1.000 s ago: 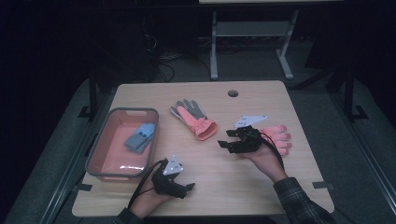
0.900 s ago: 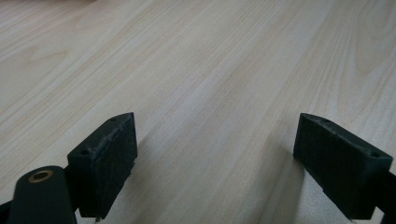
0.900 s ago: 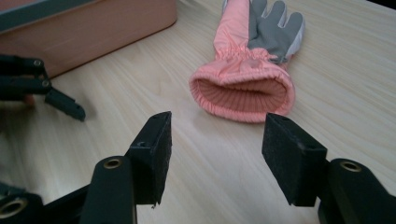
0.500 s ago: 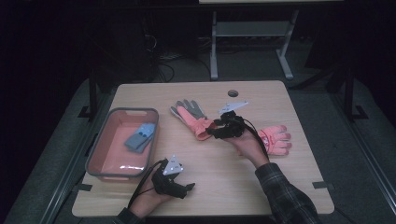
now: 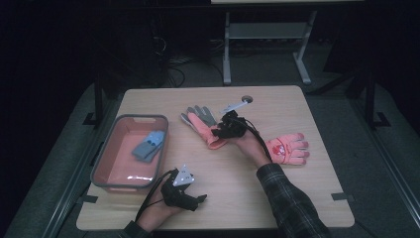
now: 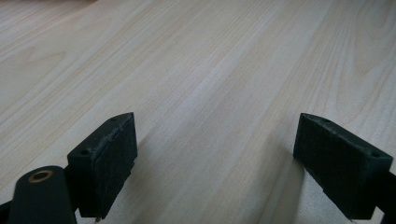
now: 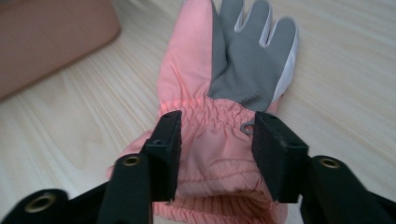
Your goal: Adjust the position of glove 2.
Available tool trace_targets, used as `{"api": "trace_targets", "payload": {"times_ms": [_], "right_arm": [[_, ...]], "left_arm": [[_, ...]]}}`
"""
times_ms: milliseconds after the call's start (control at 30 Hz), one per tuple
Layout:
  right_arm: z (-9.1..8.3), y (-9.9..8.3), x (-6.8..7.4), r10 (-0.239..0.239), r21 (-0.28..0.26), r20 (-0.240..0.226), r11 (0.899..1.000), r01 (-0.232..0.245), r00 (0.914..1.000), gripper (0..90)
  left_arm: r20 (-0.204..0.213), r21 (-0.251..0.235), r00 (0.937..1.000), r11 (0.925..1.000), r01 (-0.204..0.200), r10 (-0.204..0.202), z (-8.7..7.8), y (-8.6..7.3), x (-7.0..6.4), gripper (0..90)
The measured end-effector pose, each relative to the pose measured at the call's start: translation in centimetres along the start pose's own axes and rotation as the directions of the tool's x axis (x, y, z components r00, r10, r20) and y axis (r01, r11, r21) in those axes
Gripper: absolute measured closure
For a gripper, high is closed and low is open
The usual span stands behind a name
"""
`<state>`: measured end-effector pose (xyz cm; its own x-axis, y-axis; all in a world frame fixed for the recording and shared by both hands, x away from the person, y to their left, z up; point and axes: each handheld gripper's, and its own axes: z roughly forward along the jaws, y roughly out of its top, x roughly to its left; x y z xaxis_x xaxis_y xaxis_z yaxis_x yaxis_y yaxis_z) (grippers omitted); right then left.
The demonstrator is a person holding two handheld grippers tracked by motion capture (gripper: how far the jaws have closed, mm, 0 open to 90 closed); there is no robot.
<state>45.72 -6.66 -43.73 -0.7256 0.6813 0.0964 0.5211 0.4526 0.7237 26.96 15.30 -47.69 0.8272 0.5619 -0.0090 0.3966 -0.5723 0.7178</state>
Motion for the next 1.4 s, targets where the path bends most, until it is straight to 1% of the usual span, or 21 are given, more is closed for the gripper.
{"api": "trace_targets", "payload": {"times_ms": [33, 133, 167, 200, 267, 300, 333, 433, 467, 533, 700, 800, 867, 933, 1067, 1100, 1167, 1233, 1300, 1333, 1400], "right_arm": [[0.2, -0.1, 0.1, -0.002, 0.006, 0.006, 1.000, 0.002, 1.0000, 59.3], [0.6, -0.2, 0.1, -0.006, 0.025, 0.000, 1.000, 0.006, 1.0000, 68.5], [0.7, -0.2, 0.1, -0.007, 0.029, -0.003, 1.000, 0.008, 1.0000, 72.6], [0.7, -0.3, 0.2, -0.013, 0.031, -0.012, 0.999, 0.013, 0.9998, 84.2], [0.8, -0.3, 0.4, -0.019, 0.030, -0.006, 0.999, 0.020, 0.9998, 88.1], [0.8, -0.2, 0.5, -0.031, 0.028, -0.002, 0.999, 0.031, 0.9995, 88.8], [0.7, -0.2, 0.5, -0.027, 0.023, -0.006, 0.999, 0.027, 0.9996, 89.2], [0.2, -0.1, 0.2, -0.009, 0.015, -0.025, 1.000, 0.009, 0.9996, 89.9], [-0.1, 0.0, 0.1, 0.000, 0.013, -0.035, 1.000, 0.000, 0.9994, 90.0], [-0.7, 0.0, 0.1, 0.008, 0.018, -0.048, 1.000, -0.007, 0.9988, 90.0], [-2.1, -0.6, 0.1, 0.005, 0.008, -0.061, 1.000, -0.004, 0.9982, 90.0], [-3.1, -1.0, 0.3, 0.008, -0.010, -0.077, 1.000, -0.008, 0.9970, 90.0], [-3.7, -1.3, 0.6, 0.004, -0.010, -0.092, 1.000, -0.005, 0.9958, 90.0], [-4.2, -1.6, 1.0, 0.000, -0.009, -0.103, 1.000, -0.001, 0.9947, 90.0], [-5.3, -2.3, 1.9, -0.037, -0.010, -0.131, 0.999, 0.036, 0.9907, 90.0], [-5.5, -2.5, 2.1, -0.046, -0.012, -0.135, 0.999, 0.045, 0.9899, 90.0], [-6.1, -2.9, 2.6, -0.062, -0.017, -0.137, 0.998, 0.061, 0.9886, 90.0], [-6.8, -3.4, 2.9, -0.076, -0.023, -0.141, 0.997, 0.073, 0.9871, 90.0], [-7.5, -4.0, 3.2, -0.078, -0.028, -0.146, 0.997, 0.075, 0.9862, 90.0], [-7.8, -4.4, 3.4, -0.076, -0.027, -0.152, 0.997, 0.072, 0.9854, 90.0], [-8.6, -5.3, 3.8, -0.090, -0.018, -0.162, 0.996, 0.088, 0.9826, 90.0]], "left_arm": [[0.000, 0.000, 1.0000, 1.0000, 0.000, 0.000, 0.0, 0.0, 0.0, 12.8], [-0.001, -0.001, 1.0000, 1.0000, -0.004, 0.004, 0.0, 0.0, 0.0, 12.8], [-0.001, 0.000, 1.0000, 1.0000, -0.005, 0.005, 0.0, 0.0, 0.0, 12.8], [-0.001, 0.000, 1.0000, 1.0000, -0.005, 0.005, 0.0, 0.0, 0.0, 12.8], [-0.001, 0.000, 1.0000, 1.0000, -0.005, 0.005, 0.0, 0.0, 0.0, 12.8], [0.000, 0.000, 1.0000, 1.0000, -0.004, 0.004, 0.0, 0.0, 0.0, 12.8], [0.001, 0.000, 1.0000, 1.0000, -0.001, 0.001, 0.0, 0.0, 0.0, 12.8], [0.001, 0.000, 1.0000, 1.0000, 0.001, -0.001, 0.0, 0.0, 0.0, 12.8], [0.000, 0.000, 1.0000, 1.0000, -0.005, 0.005, 0.0, 0.0, 0.0, 12.8], [0.000, 0.000, 1.0000, 1.0000, -0.005, 0.005, 0.0, 0.0, 0.0, 12.8], [0.002, 0.001, 1.0000, 1.0000, -0.004, 0.004, 0.0, 0.1, 0.0, 12.8], [0.000, 0.005, 1.0000, 1.0000, -0.009, 0.009, 0.0, 0.1, 0.1, 12.8], [0.002, -0.002, 1.0000, 1.0000, -0.001, 0.001, 0.1, 0.1, 0.0, 12.8], [0.001, -0.003, 1.0000, 1.0000, 0.000, 0.000, 0.1, 0.1, 0.0, 12.8], [0.001, -0.001, 1.0000, 1.0000, -0.006, 0.006, 0.1, 0.1, 0.1, 12.8], [-0.002, -0.001, 0.9999, 0.9999, -0.014, 0.014, 0.1, 0.1, 0.2, 12.8], [0.002, 0.002, 0.9999, 0.9999, -0.010, 0.010, 0.1, 0.1, 0.1, 12.8], [0.001, 0.003, 0.9999, 0.9999, -0.010, 0.010, 0.1, 0.1, 0.1, 12.8], [0.001, 0.002, 0.9999, 0.9999, -0.010, 0.010, 0.1, 0.1, 0.1, 12.8], [0.000, 0.004, 0.9999, 0.9999, -0.013, 0.013, 0.0, 0.1, 0.2, 12.9], [0.000, 0.000, 1.0000, 1.0000, -0.009, 0.009, 0.1, 0.1, 0.1, 12.8]]}}
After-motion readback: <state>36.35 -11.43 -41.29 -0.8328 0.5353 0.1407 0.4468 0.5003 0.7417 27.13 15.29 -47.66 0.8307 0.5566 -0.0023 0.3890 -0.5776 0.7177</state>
